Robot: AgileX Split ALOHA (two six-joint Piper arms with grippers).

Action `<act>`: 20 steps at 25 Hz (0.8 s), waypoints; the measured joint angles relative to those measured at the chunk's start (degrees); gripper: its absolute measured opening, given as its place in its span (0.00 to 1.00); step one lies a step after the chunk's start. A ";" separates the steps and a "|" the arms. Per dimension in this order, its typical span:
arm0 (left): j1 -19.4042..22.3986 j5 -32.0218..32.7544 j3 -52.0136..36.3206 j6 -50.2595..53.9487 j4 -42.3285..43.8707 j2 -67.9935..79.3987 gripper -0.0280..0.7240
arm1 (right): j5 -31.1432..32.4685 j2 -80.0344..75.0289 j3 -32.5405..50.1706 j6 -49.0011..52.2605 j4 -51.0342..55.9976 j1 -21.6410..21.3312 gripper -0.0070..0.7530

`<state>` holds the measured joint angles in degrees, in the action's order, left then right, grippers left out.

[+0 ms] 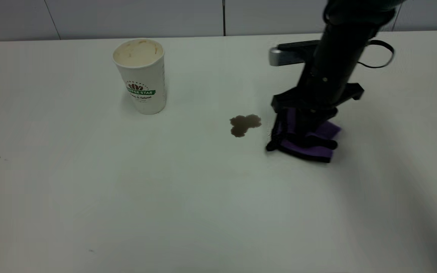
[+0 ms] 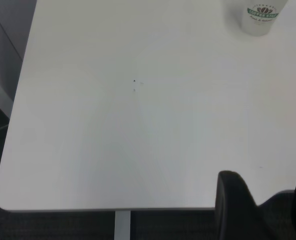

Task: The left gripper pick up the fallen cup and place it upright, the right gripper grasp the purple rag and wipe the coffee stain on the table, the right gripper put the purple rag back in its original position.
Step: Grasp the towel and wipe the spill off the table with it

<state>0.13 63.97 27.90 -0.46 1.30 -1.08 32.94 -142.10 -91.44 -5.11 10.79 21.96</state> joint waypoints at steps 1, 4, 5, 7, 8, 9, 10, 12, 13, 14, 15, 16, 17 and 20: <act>0.00 0.00 0.00 0.00 0.00 0.00 0.45 | 0.00 0.00 -1.00 0.00 0.00 1.28 0.08; 0.00 0.00 0.00 0.00 0.00 0.00 0.45 | 0.00 0.00 -3.16 0.00 0.00 5.11 0.08; 0.00 0.00 0.00 0.00 0.00 0.00 0.45 | -0.06 0.00 -3.66 0.00 0.00 6.29 0.08; 0.00 0.00 0.00 0.00 0.00 0.00 0.45 | -0.06 -0.38 -5.05 0.00 0.02 8.39 0.08; 0.00 0.00 0.00 0.00 0.00 0.00 0.45 | -0.10 -0.73 -5.95 0.00 0.02 9.16 0.08; 0.00 0.00 0.00 0.00 0.00 0.00 0.45 | -0.10 -1.38 -6.84 0.00 0.02 10.01 0.08; 0.00 0.00 0.00 0.00 0.00 0.00 0.45 | -0.10 -2.26 -8.05 0.00 0.02 10.72 0.08; 0.00 0.00 0.00 0.00 0.00 0.00 0.45 | 0.01 -4.23 -10.74 0.00 0.02 11.58 0.08; 0.00 0.00 0.00 0.00 0.00 0.00 0.45 | 0.18 -5.48 -11.96 0.00 0.02 11.74 0.08; 0.00 0.00 0.00 0.00 0.00 0.00 0.45 | 0.66 -6.81 -13.48 0.00 0.02 11.77 0.08; 0.00 0.00 0.00 0.00 0.00 0.00 0.45 | 1.17 -8.18 -15.01 0.00 -0.18 11.77 0.08; 0.00 0.00 0.00 0.00 0.00 0.00 0.45 | 1.63 -9.34 -16.31 0.13 -0.55 11.77 0.08; 0.00 0.00 0.00 0.00 0.00 0.00 0.45 | 2.81 -10.55 -18.08 0.53 -1.13 11.71 0.08; 0.00 0.00 0.00 0.00 0.00 0.00 0.45 | 5.27 -13.14 -23.45 3.42 -4.30 11.64 0.08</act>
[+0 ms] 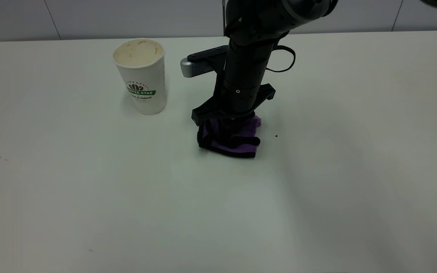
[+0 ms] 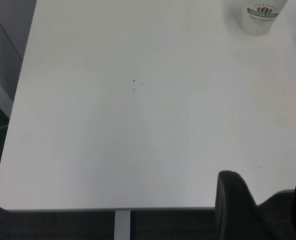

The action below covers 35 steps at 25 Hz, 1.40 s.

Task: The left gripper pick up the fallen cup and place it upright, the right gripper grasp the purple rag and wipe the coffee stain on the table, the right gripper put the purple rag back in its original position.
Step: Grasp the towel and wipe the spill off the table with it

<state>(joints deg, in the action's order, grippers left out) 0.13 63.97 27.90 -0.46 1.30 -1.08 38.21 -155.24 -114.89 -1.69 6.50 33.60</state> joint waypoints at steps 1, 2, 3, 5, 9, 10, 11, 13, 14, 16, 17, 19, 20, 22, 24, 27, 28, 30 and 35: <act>0.00 0.00 0.00 0.00 0.00 0.00 0.45 | 0.91 -0.88 -1.96 1.31 -1.16 -0.21 0.08; 0.00 0.00 0.00 0.00 0.00 0.00 0.45 | 1.63 -1.77 -3.89 3.00 -2.08 -0.54 0.08; 0.00 0.00 0.00 0.00 0.00 0.00 0.45 | 2.40 -2.41 -5.37 4.79 -3.23 -1.10 0.08; 0.00 0.00 0.00 0.00 0.00 0.00 0.45 | 4.02 -3.44 -7.99 7.37 -5.38 -2.96 0.08; 0.00 0.00 0.00 0.00 0.00 0.00 0.45 | 9.64 -3.67 -9.56 10.21 -7.93 -8.43 0.08; 0.00 0.00 0.00 0.00 0.00 0.00 0.45 | 11.73 -3.67 -9.57 10.39 -7.87 -9.90 0.08; 0.00 0.00 0.00 0.00 0.00 0.00 0.45 | 14.08 -3.67 -9.68 10.39 -7.54 -11.12 0.08; 0.00 0.00 0.00 0.00 0.00 0.00 0.45 | 17.72 -3.67 -9.68 9.51 -6.18 -12.59 0.08; 0.00 0.00 0.00 0.00 0.00 0.00 0.45 | 18.79 -3.67 -9.68 8.61 -5.28 -12.82 0.08; 0.00 0.00 0.00 0.00 0.00 0.00 0.45 | 19.63 -3.67 -9.68 6.55 -4.00 -12.23 0.08; 0.00 0.00 0.00 0.00 0.00 0.00 0.45 | 19.75 -3.67 -9.68 5.31 -3.08 -11.61 0.08; 0.00 0.00 0.00 0.00 0.00 0.00 0.45 | 18.62 -3.67 -9.68 3.33 -1.46 -9.14 0.08; 0.00 0.00 0.00 0.00 0.00 0.00 0.45 | 17.53 -3.67 -9.68 2.60 -0.87 -7.89 0.08; 0.00 0.00 0.00 0.00 0.00 0.00 0.45 | 14.52 -3.82 -10.13 1.69 0.38 -5.39 0.08; 0.00 0.00 0.00 0.00 0.00 0.00 0.45 | 12.16 -4.13 -11.00 1.28 1.38 -4.26 0.08; 0.00 0.00 0.00 0.00 0.00 0.00 0.45 | 10.78 -4.94 -12.88 1.22 1.32 -4.49 0.08; 0.00 0.00 0.00 0.00 0.00 0.00 0.45 | 10.22 -5.11 -13.25 1.30 1.13 -5.04 0.08; 0.00 0.00 0.00 0.00 0.00 0.00 0.45 | 9.48 -5.18 -13.57 1.69 0.69 -6.87 0.08; 0.00 0.00 0.00 0.00 0.00 0.00 0.45 | 11.80 -5.22 -13.97 2.54 0.00 -13.68 0.08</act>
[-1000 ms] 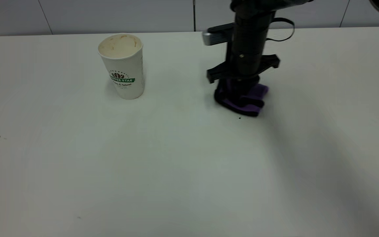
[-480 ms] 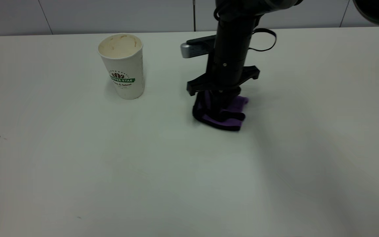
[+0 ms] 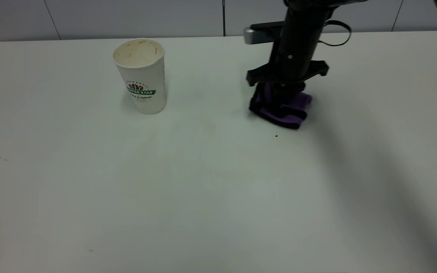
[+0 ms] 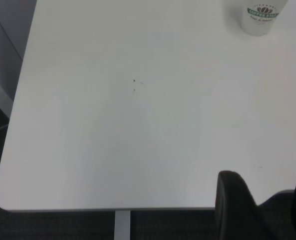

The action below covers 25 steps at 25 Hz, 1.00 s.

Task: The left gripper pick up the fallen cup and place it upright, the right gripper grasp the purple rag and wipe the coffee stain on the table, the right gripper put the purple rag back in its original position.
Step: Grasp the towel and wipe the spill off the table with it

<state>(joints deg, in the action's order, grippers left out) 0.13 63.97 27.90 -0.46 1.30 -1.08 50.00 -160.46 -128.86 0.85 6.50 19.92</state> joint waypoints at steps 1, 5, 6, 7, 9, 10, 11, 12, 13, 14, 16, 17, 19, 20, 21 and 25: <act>0.00 0.00 0.00 0.00 0.00 0.00 0.45 | 1.23 0.00 -0.04 0.15 -0.10 -1.41 0.08; 0.00 0.00 0.00 0.00 0.00 0.00 0.45 | 6.78 0.00 -0.13 0.34 -0.09 -6.42 0.08; 0.00 0.00 0.00 0.00 0.00 0.00 0.45 | 8.00 0.00 -0.13 0.34 -0.09 -7.66 0.08; 0.00 0.00 0.00 0.00 0.00 0.00 0.45 | 9.33 0.00 -0.13 0.34 -0.09 -8.66 0.08; 0.00 0.00 0.00 0.00 0.00 0.00 0.45 | 11.58 0.00 -0.13 0.28 -0.09 -10.90 0.08; 0.00 0.00 0.00 0.00 0.00 0.00 0.45 | 12.39 0.00 -0.13 0.24 -0.09 -11.78 0.08; 0.00 0.00 0.00 0.00 0.00 0.00 0.45 | 13.35 0.00 -0.13 0.17 -0.18 -12.79 0.09; 0.00 0.00 0.00 0.00 0.00 0.00 0.45 | 14.22 0.00 -0.13 0.07 -0.21 -13.77 0.10; 0.00 0.00 0.00 0.00 0.00 0.00 0.45 | 14.97 0.00 -0.13 0.07 -0.32 -14.68 0.12; 0.00 0.00 0.00 0.00 0.00 0.00 0.45 | 15.78 0.00 -0.13 0.07 -0.48 -15.39 0.14; 0.00 0.00 0.00 0.00 0.00 0.00 0.45 | 17.06 0.00 -0.19 0.07 -0.77 -16.70 0.23; 0.00 0.00 0.00 0.00 0.00 0.00 0.45 | 17.61 0.00 -0.51 0.00 -0.84 -17.09 0.31; 0.00 0.00 0.00 0.00 0.00 0.00 0.45 | 18.77 -0.02 -2.07 -0.85 -1.32 -17.63 0.48; 0.00 0.00 0.00 0.00 0.00 0.00 0.45 | 19.05 -0.02 -3.38 -1.79 -1.51 -17.76 0.60; 0.00 0.00 0.00 0.00 0.00 0.00 0.45 | 19.06 -0.02 -4.70 -2.98 -1.75 -17.77 0.72; 0.00 0.00 0.00 0.00 0.00 0.00 0.45 | 19.10 3.39 -5.79 -5.98 -1.75 -17.72 0.95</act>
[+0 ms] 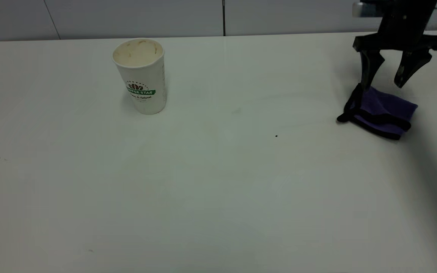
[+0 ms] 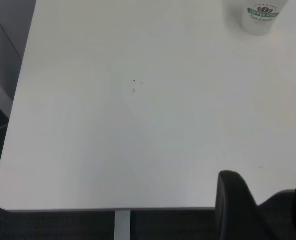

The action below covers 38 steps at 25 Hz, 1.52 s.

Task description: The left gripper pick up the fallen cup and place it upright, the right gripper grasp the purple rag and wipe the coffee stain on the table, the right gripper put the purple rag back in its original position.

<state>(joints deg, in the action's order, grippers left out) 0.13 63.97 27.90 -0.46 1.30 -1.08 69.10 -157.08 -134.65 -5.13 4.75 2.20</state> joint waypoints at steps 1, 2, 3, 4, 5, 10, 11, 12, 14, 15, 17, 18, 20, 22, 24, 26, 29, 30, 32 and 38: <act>0.00 0.00 0.00 0.00 0.00 0.00 0.45 | 0.04 1.82 0.47 -0.50 0.00 0.00 0.96; 0.00 0.00 0.00 0.00 0.00 0.00 0.45 | 0.04 4.24 1.73 -0.82 -0.04 0.00 0.97; 0.00 0.00 0.00 0.00 0.00 0.00 0.45 | -0.01 7.25 3.84 -0.94 -0.04 0.00 0.97; 0.00 0.00 0.00 0.00 0.00 0.00 0.45 | -0.01 10.13 6.14 -1.01 -0.04 0.00 0.97; 0.00 0.00 0.00 0.00 0.00 0.00 0.45 | -0.01 13.87 9.44 -1.09 -0.04 0.00 0.97; 0.00 0.00 0.00 0.00 0.00 0.00 0.45 | 0.41 33.15 27.38 -2.43 1.19 0.00 0.97; 0.00 0.00 0.00 0.00 0.00 0.00 0.45 | 0.46 36.37 30.13 -2.74 1.32 0.00 0.97; 0.00 0.00 0.00 0.00 0.00 0.00 0.45 | 0.46 40.12 33.27 -2.88 1.38 0.00 0.97; 0.00 0.00 0.00 0.00 0.00 0.00 0.45 | 0.58 46.91 39.26 -3.10 1.45 0.00 0.97; 0.00 0.00 0.00 0.00 0.00 0.00 0.45 | 0.67 50.67 41.75 -3.16 1.49 0.00 0.97; 0.00 0.00 0.00 0.00 0.00 0.00 0.45 | 0.78 58.29 47.77 -3.16 1.49 0.00 0.97; 0.00 0.00 0.00 0.00 0.00 0.00 0.45 | 0.78 61.57 50.32 -3.18 1.49 0.00 0.96; 0.00 0.00 0.00 0.00 0.00 0.00 0.45 | 0.84 69.53 56.67 -3.10 1.49 0.00 0.96; 0.00 0.00 0.00 0.00 0.00 0.00 0.45 | 1.00 77.10 62.67 -2.63 1.87 0.00 0.96; 0.00 0.00 0.00 0.00 0.00 0.00 0.45 | 1.14 85.64 69.28 -2.16 2.62 0.00 0.95; 0.00 0.00 0.00 0.00 0.00 0.00 0.45 | 1.26 93.86 75.28 -2.10 3.27 0.00 0.94; 0.00 0.00 0.00 0.00 0.00 0.00 0.45 | 1.03 107.12 84.22 -1.73 3.37 0.00 0.92; 0.00 0.00 0.00 0.00 0.00 0.00 0.45 | 0.58 111.68 87.12 -1.68 3.30 0.00 0.92; 0.00 0.00 0.00 0.00 0.00 0.00 0.45 | -0.58 119.55 92.37 -1.41 2.44 0.00 0.91; 0.00 0.00 0.00 0.00 0.00 0.00 0.45 | -3.80 136.27 102.87 -0.21 -1.19 0.00 0.90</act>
<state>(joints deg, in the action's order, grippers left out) 0.13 63.97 27.90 -0.46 1.30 -1.08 65.29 -20.81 -31.78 -5.34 3.56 2.20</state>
